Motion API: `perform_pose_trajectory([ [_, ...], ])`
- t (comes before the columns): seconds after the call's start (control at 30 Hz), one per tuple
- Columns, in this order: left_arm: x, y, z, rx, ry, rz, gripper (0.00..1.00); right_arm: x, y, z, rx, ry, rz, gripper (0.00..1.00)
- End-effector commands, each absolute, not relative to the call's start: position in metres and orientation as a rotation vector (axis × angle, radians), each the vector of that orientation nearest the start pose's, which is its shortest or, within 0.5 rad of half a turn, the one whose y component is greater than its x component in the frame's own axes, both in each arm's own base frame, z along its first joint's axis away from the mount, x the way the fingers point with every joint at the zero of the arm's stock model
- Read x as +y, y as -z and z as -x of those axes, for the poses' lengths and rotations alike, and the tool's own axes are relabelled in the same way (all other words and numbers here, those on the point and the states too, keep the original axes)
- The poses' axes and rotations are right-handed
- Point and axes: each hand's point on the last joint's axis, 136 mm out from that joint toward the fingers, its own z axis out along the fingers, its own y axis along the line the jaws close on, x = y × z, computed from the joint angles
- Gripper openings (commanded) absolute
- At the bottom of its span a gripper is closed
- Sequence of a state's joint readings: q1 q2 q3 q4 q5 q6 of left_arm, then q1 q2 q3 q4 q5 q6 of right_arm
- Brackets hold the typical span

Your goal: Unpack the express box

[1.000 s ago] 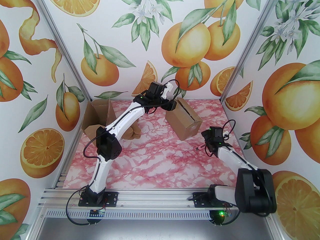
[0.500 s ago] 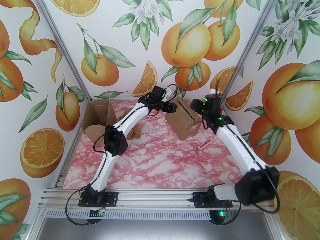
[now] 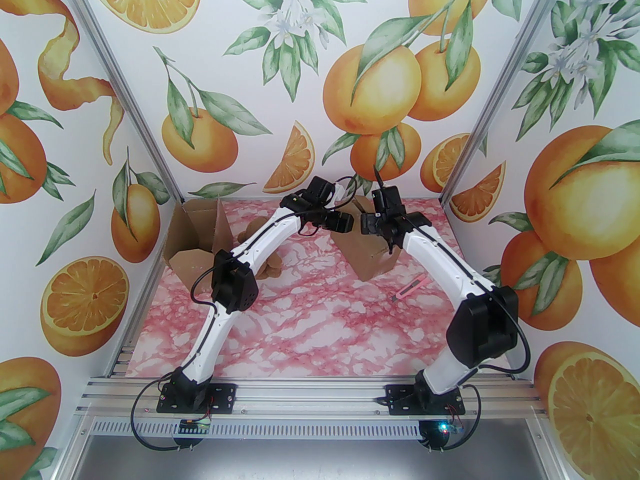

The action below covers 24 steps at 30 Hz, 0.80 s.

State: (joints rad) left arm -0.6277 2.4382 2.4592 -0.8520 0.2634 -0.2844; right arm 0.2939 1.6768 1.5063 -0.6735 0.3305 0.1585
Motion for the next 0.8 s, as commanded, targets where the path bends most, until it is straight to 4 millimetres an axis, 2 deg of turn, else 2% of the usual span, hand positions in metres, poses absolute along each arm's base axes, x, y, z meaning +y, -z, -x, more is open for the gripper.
perform_pose_trajectory([
  [0.0, -0.401, -0.154, -0.483, 2.476, 0.671, -0.556, 0.79, 0.069, -0.220, -0.457, 2.362, 0.311, 0.050, 0.78],
  [0.2, -0.398, -0.145, -0.484, 2.494, 0.650, -0.557, 0.79, 0.064, -0.219, -0.464, 2.366, 0.423, 0.109, 0.74],
  [0.33, -0.397, -0.140, -0.485, 2.506, 0.652, -0.551, 0.79, 0.073, -0.215, -0.467, 2.382, 0.382, 0.153, 0.69],
  [0.53, -0.396, -0.136, -0.487, 2.512, 0.654, -0.543, 0.78, 0.093, -0.213, -0.469, 2.385, 0.251, 0.230, 0.71],
  [0.7, -0.395, -0.135, -0.488, 2.513, 0.650, -0.538, 0.78, 0.091, -0.205, -0.468, 2.410, 0.284, 0.268, 0.72],
  [0.77, -0.394, -0.134, -0.489, 2.514, 0.649, -0.537, 0.78, 0.084, -0.203, -0.470, 2.409, 0.340, 0.253, 0.72],
])
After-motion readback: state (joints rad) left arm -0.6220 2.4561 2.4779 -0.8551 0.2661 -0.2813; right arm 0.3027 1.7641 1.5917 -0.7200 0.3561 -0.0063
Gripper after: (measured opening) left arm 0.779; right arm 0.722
